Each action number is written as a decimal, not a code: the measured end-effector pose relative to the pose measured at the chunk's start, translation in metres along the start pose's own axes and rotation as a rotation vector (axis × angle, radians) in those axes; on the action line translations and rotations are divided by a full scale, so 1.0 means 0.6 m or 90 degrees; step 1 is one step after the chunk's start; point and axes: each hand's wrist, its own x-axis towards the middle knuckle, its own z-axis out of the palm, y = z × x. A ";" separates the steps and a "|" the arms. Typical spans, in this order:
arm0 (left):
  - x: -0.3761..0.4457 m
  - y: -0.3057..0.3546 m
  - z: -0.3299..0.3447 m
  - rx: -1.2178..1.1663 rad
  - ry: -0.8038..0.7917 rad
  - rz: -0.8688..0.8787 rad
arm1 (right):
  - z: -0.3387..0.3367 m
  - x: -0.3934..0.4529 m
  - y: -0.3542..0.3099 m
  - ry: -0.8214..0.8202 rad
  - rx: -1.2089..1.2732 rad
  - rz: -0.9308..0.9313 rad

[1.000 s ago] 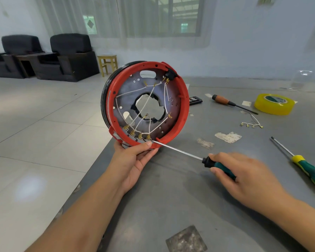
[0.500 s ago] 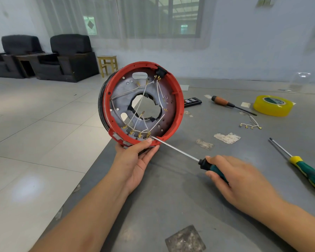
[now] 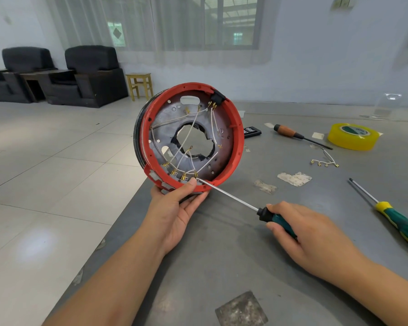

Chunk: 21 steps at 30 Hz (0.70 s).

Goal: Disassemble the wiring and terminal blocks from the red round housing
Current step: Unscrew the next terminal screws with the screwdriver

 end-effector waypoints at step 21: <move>-0.004 0.028 -0.017 0.141 -0.001 -0.044 | -0.032 -0.002 0.018 0.036 -0.006 0.020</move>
